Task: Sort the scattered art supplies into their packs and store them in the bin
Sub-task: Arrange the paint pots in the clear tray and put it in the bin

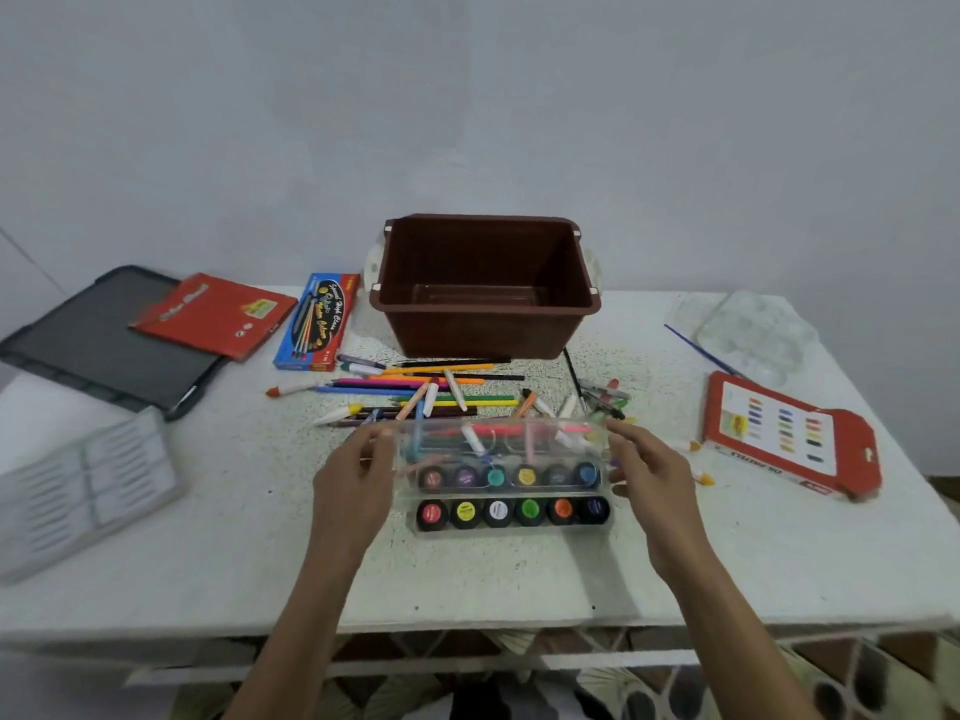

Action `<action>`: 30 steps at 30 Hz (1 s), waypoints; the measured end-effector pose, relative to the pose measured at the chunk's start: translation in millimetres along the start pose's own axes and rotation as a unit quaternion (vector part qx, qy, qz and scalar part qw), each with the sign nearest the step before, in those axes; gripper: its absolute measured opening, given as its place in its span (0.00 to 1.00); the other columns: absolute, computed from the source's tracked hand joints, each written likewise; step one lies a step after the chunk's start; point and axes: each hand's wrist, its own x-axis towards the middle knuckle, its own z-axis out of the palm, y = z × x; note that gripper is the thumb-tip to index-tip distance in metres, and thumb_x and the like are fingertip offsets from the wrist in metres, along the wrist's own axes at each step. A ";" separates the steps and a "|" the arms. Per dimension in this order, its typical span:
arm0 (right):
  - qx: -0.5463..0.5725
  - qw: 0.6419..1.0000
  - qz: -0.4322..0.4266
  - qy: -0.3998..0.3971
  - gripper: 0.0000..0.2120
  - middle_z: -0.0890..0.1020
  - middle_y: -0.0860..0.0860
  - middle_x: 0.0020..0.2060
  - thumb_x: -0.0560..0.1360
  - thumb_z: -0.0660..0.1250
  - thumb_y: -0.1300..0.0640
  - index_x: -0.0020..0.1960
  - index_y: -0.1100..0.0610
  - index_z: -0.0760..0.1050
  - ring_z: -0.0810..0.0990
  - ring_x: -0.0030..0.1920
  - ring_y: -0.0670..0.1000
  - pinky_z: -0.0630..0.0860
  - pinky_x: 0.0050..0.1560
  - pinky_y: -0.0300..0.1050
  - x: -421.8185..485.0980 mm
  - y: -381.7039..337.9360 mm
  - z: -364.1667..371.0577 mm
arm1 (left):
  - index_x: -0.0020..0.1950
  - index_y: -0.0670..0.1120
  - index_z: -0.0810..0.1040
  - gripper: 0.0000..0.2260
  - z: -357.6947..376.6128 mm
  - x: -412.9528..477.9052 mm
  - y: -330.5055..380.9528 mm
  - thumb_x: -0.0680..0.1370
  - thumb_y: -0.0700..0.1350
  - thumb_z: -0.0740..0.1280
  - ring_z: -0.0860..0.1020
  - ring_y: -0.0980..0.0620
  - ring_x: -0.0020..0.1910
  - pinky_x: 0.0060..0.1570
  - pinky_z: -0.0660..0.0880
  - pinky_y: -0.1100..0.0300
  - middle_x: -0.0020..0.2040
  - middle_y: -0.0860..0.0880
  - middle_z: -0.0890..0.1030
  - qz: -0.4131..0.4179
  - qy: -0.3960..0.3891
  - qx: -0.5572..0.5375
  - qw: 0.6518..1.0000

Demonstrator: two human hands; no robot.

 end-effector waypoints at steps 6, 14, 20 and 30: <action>0.052 0.998 -0.032 0.009 0.10 0.84 0.47 0.50 0.82 0.62 0.53 0.56 0.48 0.81 0.83 0.50 0.48 0.78 0.50 0.44 -7.2 0.9 -1.6 | 0.47 0.58 0.76 0.11 1.0 -0.4 -4.7 0.84 0.55 0.56 0.80 0.56 0.47 0.48 0.76 0.54 0.45 0.56 0.81 -0.018 0.003 -0.091 0.996; 0.066 0.996 -0.044 0.035 0.10 0.78 0.61 0.40 0.78 0.67 0.57 0.42 0.63 0.77 0.77 0.43 0.55 0.75 0.57 0.60 -5.4 16.0 -2.3 | 0.48 0.52 0.78 0.01 1.3 -3.7 -15.4 0.79 0.47 0.68 0.80 0.57 0.48 0.46 0.76 0.60 0.46 0.55 0.82 -0.030 -0.022 -0.094 0.995; 0.003 0.997 -0.067 0.036 0.06 0.81 0.49 0.37 0.78 0.67 0.61 0.42 0.58 0.77 0.77 0.38 0.43 0.72 0.43 0.37 -4.9 23.0 -1.2 | 0.54 0.54 0.78 0.08 8.0 -5.4 -25.3 0.79 0.41 0.68 0.76 0.64 0.48 0.40 0.69 0.71 0.52 0.59 0.79 -0.019 -0.070 -0.047 0.996; -0.196 0.968 -0.157 0.013 0.08 0.77 0.49 0.49 0.78 0.66 0.63 0.48 0.51 0.80 0.78 0.50 0.45 0.77 0.51 0.45 -7.1 56.2 2.0 | 0.66 0.52 0.75 0.17 21.3 -12.1 -41.3 0.78 0.39 0.66 0.76 0.58 0.52 0.44 0.73 0.68 0.60 0.52 0.72 0.064 -0.122 0.090 0.986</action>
